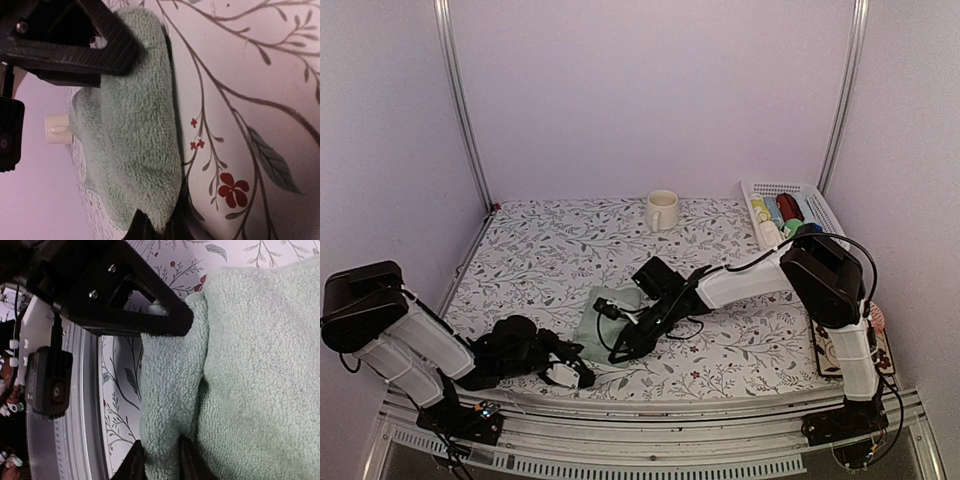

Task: Roll the towels
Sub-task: Roll the towel at the center of the board.

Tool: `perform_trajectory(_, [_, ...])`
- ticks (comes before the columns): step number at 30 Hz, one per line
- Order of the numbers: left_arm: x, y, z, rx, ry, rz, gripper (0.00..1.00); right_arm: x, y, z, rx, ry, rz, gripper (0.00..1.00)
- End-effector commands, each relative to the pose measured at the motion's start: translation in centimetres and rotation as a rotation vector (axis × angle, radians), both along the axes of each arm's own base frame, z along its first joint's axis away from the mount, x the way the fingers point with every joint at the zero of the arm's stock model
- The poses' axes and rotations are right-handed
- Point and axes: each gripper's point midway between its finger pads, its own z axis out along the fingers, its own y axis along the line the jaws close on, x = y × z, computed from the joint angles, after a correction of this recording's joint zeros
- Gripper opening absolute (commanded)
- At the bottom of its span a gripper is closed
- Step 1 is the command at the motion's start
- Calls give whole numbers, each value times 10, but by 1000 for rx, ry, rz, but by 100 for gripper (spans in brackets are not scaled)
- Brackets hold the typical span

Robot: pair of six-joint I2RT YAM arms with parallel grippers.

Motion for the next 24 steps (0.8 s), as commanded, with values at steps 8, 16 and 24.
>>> perform_trajectory(8, [-48, 4, -18, 55, 516, -48, 0, 18, -54, 35, -30, -410, -129, 57])
perform_trajectory(16, [-45, -1, -10, 52, 790, 11, 0, 7, -60, 54, -55, -863, -144, 67])
perform_trajectory(24, [-41, 1, -8, 32, 988, 80, 0, -13, -39, 44, -100, -1239, -72, 68])
